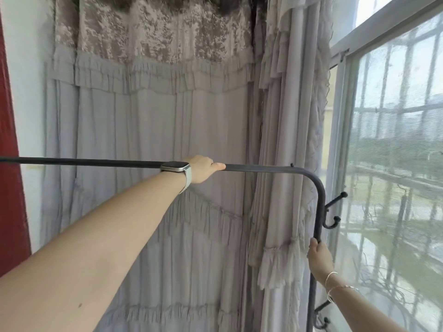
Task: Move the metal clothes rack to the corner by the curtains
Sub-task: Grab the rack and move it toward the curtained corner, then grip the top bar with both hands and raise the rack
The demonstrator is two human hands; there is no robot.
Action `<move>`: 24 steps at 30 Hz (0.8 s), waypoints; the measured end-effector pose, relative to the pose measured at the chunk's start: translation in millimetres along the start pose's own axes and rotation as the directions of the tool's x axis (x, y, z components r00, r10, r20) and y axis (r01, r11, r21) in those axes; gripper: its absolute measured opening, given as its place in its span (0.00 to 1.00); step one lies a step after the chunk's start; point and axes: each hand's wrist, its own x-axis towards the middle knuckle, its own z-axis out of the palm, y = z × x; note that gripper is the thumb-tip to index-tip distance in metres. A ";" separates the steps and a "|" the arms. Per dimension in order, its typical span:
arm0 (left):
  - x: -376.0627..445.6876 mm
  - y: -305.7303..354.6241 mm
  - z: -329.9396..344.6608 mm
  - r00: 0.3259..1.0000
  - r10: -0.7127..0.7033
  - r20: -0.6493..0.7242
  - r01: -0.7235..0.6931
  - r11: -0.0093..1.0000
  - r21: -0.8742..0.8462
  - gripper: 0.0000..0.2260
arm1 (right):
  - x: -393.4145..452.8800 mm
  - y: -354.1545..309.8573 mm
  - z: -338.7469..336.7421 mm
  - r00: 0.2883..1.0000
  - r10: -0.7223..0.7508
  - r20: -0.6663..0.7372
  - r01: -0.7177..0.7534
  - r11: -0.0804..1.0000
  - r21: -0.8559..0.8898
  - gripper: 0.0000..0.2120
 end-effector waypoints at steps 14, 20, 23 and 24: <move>58.0 -40.6 19.0 0.995 -0.096 0.030 0.096 0.995 0.002 0.26 | 65.2 -19.2 68.7 0.998 -0.052 0.042 0.052 0.999 0.012 0.13; 79.0 -49.6 30.7 1.000 -0.001 0.000 0.001 1.000 -0.015 0.24 | 83.2 -14.7 89.6 0.998 -0.004 -0.061 0.002 0.999 -0.037 0.15; 78.2 -55.0 25.1 0.996 0.093 -0.018 -0.092 0.996 0.015 0.20 | 83.7 -17.4 79.8 0.998 -0.048 -0.027 0.041 0.974 -0.224 0.15; 75.0 -58.3 24.0 0.992 0.121 -0.027 -0.121 0.992 0.024 0.19 | 80.6 -20.8 74.7 0.998 -0.062 -0.023 0.050 0.938 -0.342 0.17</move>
